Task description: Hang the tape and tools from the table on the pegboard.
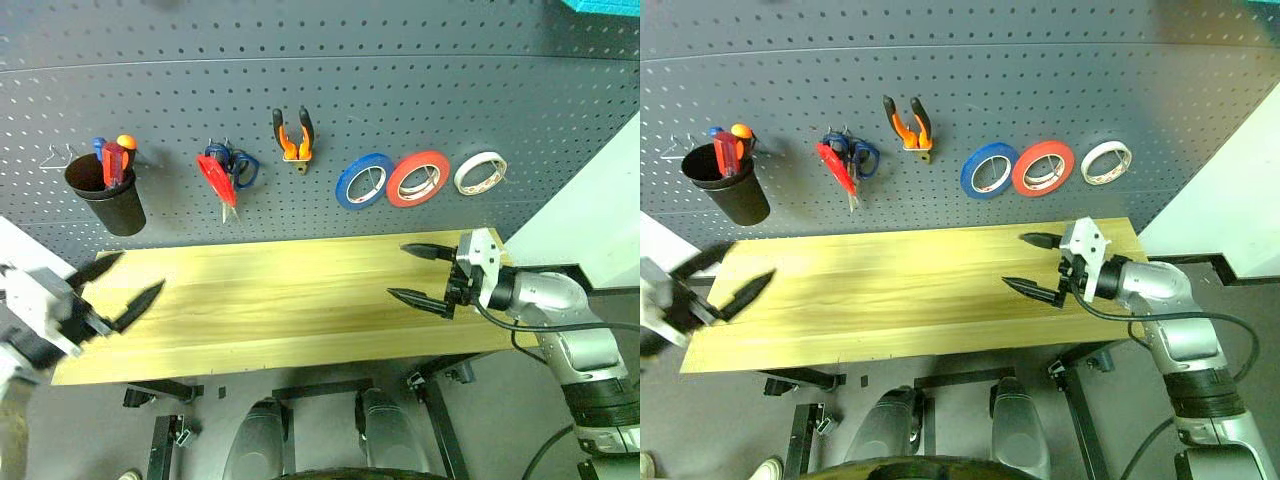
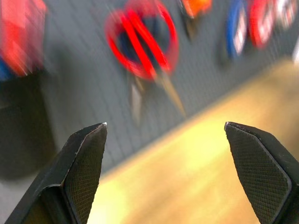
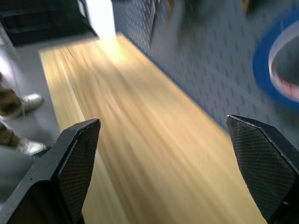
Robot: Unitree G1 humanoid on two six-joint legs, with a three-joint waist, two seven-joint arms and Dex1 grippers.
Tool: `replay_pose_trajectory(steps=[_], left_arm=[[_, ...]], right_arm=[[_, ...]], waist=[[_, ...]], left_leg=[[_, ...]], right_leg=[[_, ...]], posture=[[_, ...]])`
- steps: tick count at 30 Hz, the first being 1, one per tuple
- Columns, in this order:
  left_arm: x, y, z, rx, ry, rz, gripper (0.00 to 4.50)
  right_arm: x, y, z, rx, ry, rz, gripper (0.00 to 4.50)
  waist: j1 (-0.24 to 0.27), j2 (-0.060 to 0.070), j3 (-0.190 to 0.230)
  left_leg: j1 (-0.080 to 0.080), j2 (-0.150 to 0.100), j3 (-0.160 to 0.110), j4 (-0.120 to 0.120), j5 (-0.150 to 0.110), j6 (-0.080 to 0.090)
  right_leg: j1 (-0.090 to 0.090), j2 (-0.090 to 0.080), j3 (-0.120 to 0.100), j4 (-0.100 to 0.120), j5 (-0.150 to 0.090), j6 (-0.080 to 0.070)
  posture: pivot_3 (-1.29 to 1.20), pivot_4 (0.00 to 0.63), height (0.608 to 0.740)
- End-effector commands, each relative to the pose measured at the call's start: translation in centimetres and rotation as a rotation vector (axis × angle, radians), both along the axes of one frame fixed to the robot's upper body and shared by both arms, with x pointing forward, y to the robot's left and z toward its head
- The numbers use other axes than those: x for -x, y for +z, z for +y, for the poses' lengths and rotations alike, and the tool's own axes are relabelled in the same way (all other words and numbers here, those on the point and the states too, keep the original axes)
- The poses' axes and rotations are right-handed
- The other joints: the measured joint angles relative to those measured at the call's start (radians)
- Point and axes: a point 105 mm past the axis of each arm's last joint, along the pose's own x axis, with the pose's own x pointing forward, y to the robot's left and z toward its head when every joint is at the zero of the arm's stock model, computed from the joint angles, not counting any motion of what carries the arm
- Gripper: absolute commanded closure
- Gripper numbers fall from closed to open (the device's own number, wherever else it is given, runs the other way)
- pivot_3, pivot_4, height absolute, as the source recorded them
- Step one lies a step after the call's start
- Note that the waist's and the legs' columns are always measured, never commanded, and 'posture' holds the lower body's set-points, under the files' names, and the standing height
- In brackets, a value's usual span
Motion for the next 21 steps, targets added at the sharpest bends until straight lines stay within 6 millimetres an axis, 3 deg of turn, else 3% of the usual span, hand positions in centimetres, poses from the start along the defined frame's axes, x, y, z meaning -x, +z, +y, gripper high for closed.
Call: replay_pose_trajectory(steps=[1, 5, 9, 13, 21], left_arm=[[1.4, -4.7, -0.6, -0.08, 0.009, 0.067, 0.3], [3.2, -9.0, -0.6, -0.095, 0.054, 0.13, 0.3], [4.1, -11.0, -0.2, -0.1, 0.105, 0.127, 0.3], [4.2, -11.4, -0.3, -0.073, 0.111, 0.122, 0.3], [2.7, -11.5, -1.3, -0.036, 0.087, 0.12, 0.3]], right_arm=[[0.1, -1.8, -2.6, 0.03, -0.076, -0.004, 0.0], [1.1, -4.8, -5.4, 0.064, -0.159, 0.077, 0.0], [2.2, -6.9, -7.5, 0.115, -0.222, 0.121, 0.0], [2.5, -8.0, -8.6, 0.136, -0.268, 0.134, 0.0], [1.4, -8.9, -9.3, 0.152, -0.335, 0.125, 0.0]], waist=[[-0.002, 0.003, -0.005], [-0.001, 0.003, -0.005], [-0.001, 0.004, -0.007], [-0.002, 0.009, -0.013], [-0.003, 0.014, -0.018]], left_leg=[[0.0, 0.0, 0.0, 0.0, 0.0, 0.0], [-0.002, 0.0, 0.001, -0.001, -0.001, 0.002], [-0.001, 0.0, 0.001, -0.002, -0.001, 0.002], [-0.001, 0.0, 0.001, -0.001, -0.001, 0.002], [-0.001, 0.0, 0.001, -0.001, -0.001, 0.002]], right_leg=[[0.0, 0.0, 0.0, -0.001, 0.0, 0.0], [0.0, -0.001, 0.0, -0.004, 0.001, -0.002], [0.0, -0.001, 0.0, -0.004, 0.001, -0.001], [0.0, -0.001, 0.0, -0.004, 0.0, 0.0], [0.0, -0.001, 0.0, -0.004, 0.0, 0.0]], posture=[[-0.01, 0.128, 0.729], [-0.01, 0.13, 0.729], [-0.02, 0.13, 0.729], [-0.03, 0.128, 0.729], [-0.03, 0.122, 0.729]])
